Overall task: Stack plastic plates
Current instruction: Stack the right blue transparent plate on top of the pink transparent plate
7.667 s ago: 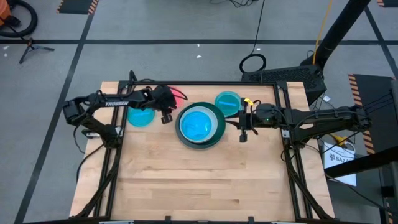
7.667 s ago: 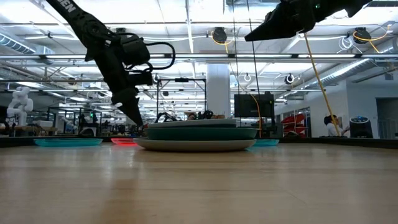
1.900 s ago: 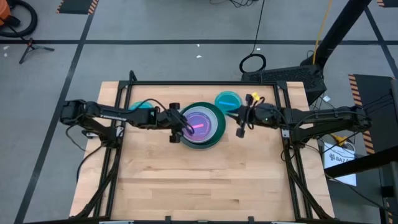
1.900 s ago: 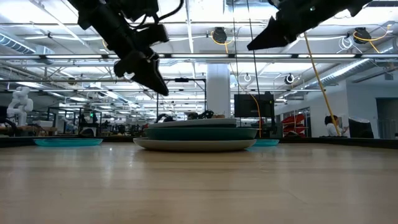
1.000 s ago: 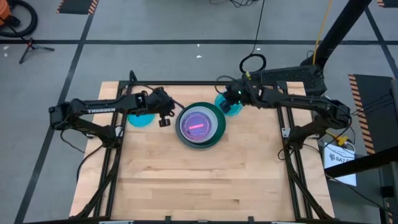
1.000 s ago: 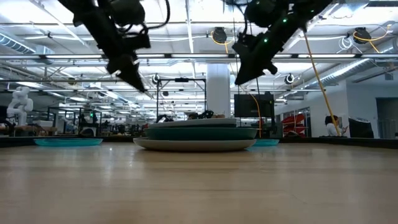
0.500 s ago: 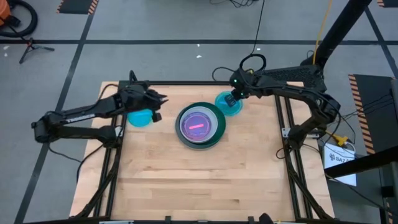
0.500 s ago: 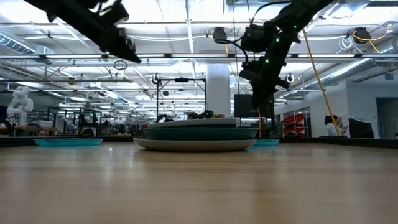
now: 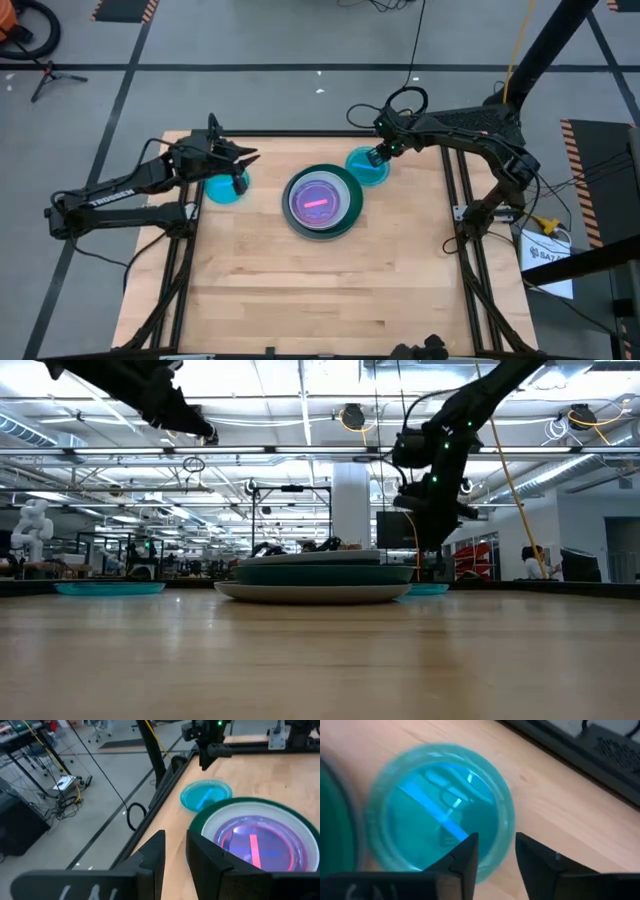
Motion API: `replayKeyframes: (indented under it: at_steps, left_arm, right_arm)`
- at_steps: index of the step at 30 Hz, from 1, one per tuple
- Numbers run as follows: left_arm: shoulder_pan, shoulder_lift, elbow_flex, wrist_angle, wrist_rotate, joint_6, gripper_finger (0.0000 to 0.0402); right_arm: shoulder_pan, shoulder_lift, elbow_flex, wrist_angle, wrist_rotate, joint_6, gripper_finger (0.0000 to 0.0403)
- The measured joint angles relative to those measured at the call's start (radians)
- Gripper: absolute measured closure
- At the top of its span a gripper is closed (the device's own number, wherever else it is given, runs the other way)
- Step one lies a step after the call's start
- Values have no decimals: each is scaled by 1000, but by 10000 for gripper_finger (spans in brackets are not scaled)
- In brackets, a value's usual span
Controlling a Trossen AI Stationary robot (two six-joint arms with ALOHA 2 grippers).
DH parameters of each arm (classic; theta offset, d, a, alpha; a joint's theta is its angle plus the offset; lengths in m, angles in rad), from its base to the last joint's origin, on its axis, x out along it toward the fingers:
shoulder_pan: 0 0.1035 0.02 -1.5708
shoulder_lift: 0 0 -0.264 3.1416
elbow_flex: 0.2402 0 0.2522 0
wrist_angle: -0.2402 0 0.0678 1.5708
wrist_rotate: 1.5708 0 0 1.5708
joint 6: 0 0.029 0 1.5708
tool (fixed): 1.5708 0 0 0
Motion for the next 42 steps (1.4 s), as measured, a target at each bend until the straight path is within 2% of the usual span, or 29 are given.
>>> replayKeyframes:
  at_steps: [10, 19, 24, 28, 33, 42]
  left_arm:
    - [0, -1, 0, -18, -1, 0, 316]
    - [0, -1, 0, -42, -2, 0, 316]
    - [0, -1, 0, -46, -2, -1, 316]
    - [0, -1, 0, -46, -2, -3, 316]
    - [0, -1, 0, -46, -2, -12, 316]
    - [0, -1, 0, -47, -2, -19, 316]
  right_arm:
    - [-59, 123, 0, 29, 1, -24, 235]
    - [-84, 176, 0, 36, -3, -42, 235]
    - [-87, 201, 0, 48, -77, -46, 236]
    - [-87, 213, 0, 56, -81, -44, 238]
    - [-87, 212, 0, 59, -81, -38, 260]
    - [-87, 210, 0, 59, -102, -38, 340]
